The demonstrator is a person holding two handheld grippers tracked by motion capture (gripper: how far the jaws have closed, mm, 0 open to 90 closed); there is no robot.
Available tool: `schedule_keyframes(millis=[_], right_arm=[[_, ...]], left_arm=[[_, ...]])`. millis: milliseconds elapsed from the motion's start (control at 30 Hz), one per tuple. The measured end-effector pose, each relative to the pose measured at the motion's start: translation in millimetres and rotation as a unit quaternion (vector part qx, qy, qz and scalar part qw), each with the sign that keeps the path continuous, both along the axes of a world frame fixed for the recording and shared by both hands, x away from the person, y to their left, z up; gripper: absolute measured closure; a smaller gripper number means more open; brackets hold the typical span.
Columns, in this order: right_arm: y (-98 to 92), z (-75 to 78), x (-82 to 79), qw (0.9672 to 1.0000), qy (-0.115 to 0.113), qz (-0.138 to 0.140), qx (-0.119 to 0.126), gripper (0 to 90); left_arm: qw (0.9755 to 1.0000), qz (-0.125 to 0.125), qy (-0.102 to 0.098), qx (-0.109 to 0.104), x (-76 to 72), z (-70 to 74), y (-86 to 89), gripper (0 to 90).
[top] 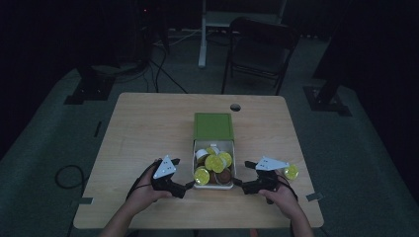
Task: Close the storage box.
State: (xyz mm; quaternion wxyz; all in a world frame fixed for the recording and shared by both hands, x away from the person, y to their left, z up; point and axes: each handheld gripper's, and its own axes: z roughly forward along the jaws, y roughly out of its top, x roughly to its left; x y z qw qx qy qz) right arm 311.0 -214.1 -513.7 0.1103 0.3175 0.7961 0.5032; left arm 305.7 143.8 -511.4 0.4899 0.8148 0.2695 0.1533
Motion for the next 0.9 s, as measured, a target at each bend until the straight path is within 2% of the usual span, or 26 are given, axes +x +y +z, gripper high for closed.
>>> schedule_keyframes(millis=[500,900], right_arm=[[0.7,0.3,3.6,1.0,-0.002,-0.002,-0.003,11.7],[-0.4,-0.2,6.4,1.0,-0.002,-0.006,-0.002,11.7]], left_arm=[[0.9999,0.005,-0.008,0.011,9.3,2.6,-6.4,0.1],[0.9999,0.009,-0.007,0.006,15.0,2.3,-8.5,0.1]])
